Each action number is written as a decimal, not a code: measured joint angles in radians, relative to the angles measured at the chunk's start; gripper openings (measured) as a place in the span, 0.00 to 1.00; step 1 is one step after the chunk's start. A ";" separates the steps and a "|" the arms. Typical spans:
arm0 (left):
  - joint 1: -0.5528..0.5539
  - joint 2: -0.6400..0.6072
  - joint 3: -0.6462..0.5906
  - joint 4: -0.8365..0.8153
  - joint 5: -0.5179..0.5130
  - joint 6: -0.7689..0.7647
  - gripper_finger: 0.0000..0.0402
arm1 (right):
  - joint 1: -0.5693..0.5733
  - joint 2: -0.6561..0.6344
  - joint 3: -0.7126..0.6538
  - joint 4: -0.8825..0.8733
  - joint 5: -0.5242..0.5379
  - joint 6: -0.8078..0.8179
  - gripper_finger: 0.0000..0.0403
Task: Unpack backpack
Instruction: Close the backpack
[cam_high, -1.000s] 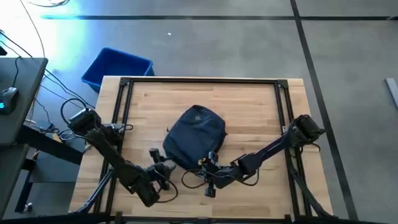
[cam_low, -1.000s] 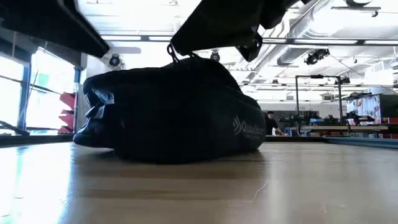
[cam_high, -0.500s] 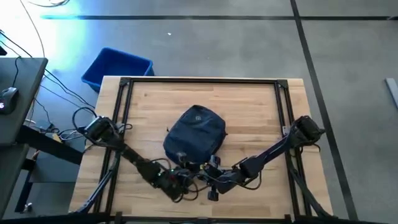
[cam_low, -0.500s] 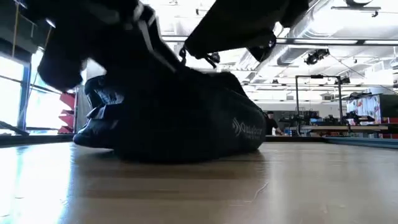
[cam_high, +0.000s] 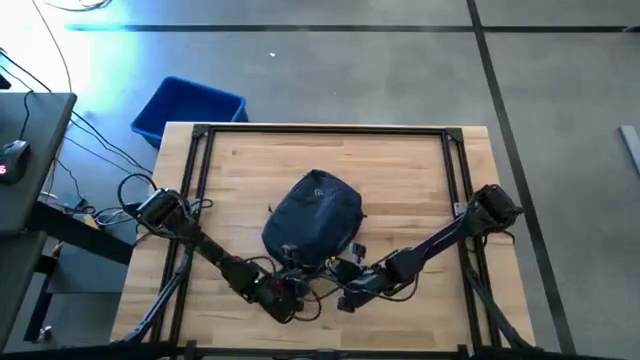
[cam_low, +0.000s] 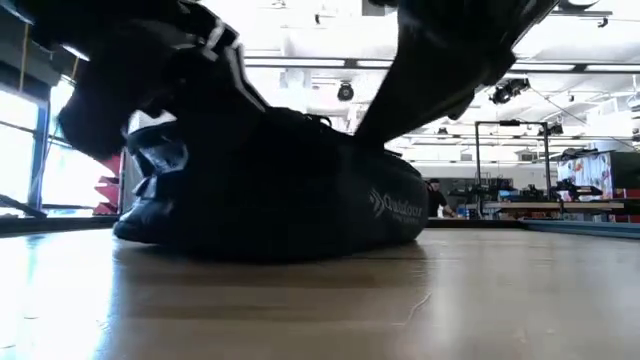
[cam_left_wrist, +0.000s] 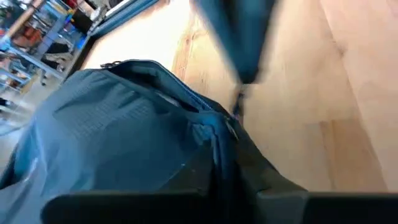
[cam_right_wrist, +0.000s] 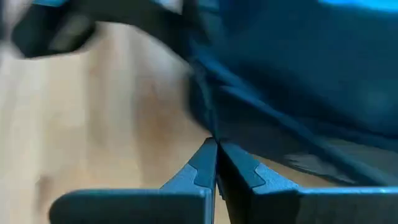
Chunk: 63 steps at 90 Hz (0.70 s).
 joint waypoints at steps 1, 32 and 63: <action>-0.004 0.000 0.000 -0.004 -0.005 -0.005 0.02 | -0.002 -0.002 0.000 -0.009 0.002 0.002 0.00; -0.150 0.000 0.000 -0.138 -0.090 -0.036 0.00 | -0.088 -0.049 -0.002 -0.334 0.010 0.035 0.00; -0.231 0.000 0.001 -0.419 -0.194 -0.257 0.00 | -0.069 -0.075 0.000 -0.732 0.048 0.216 0.00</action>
